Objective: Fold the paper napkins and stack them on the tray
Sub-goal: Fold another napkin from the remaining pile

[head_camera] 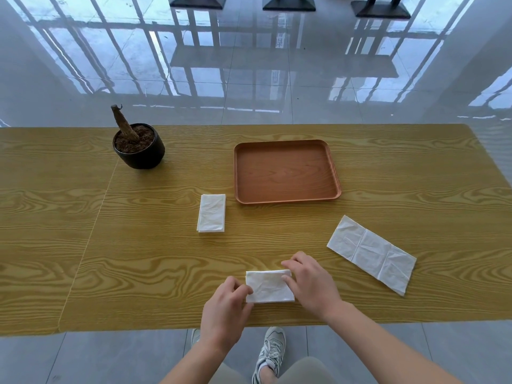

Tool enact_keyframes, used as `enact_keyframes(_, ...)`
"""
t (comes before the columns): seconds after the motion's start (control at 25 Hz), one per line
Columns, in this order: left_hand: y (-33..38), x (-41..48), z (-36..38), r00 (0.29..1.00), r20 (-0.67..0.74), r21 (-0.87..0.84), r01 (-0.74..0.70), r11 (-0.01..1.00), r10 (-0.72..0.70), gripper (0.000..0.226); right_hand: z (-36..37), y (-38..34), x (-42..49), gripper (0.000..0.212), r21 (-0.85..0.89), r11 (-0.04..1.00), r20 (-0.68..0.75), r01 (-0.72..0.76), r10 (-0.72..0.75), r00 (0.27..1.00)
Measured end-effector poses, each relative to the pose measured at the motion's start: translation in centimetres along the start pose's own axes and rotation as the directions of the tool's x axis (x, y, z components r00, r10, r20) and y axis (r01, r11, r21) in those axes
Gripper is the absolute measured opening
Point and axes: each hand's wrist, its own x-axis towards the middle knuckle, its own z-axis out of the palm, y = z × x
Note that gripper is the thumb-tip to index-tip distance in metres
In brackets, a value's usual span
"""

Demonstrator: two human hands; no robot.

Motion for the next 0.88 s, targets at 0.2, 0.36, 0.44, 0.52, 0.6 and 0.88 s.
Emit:
enact_keyframes(0.2, 0.2, 0.5, -0.5, 0.991, 0.015, 0.176, -0.132, 0.975, 0.132, 0.016, 0.1, -0.4, 1.1, 0.009, -0.073, 0.997, 0.071, 0.009, -0.004, 0.997)
enact_keyframes(0.36, 0.3, 2.0, -1.0, 0.985, 0.037, 0.323, -0.170, 0.931, 0.168, 0.034, -0.2, -0.5, 0.8, 0.005, -0.020, 0.993, 0.100, -0.118, 0.119, 0.988)
enact_keyframes(0.44, 0.6, 2.8, -1.4, 0.988, 0.025, 0.355, -0.154, 0.922, 0.155, 0.035, -0.3, -0.5, 0.5, 0.007, 0.023, 0.984, 0.112, -0.179, 0.175, 0.978)
enact_keyframes(0.52, 0.8, 3.1, -1.3, 0.988, 0.014, 0.350, -0.150, 0.925, 0.155, 0.030, -0.3, -0.8, 0.1, 0.005, 0.094, 0.959, 0.128, -0.266, 0.254, 0.959)
enact_keyframes(0.6, 1.0, 2.4, -0.6, 0.998, -0.035, 0.184, -0.043, 0.982, 0.050, 0.016, 0.1, -1.1, -0.4, 0.006, 0.175, 0.921, 0.144, -0.347, 0.325, 0.935)
enact_keyframes(0.88, 2.3, 0.9, 0.2, 0.807, 0.097, -0.390, 0.570, 0.723, -0.583, 0.022, 0.5, -1.8, -0.9, 0.007, 0.395, 0.733, 0.230, -0.554, 0.505, 0.832)
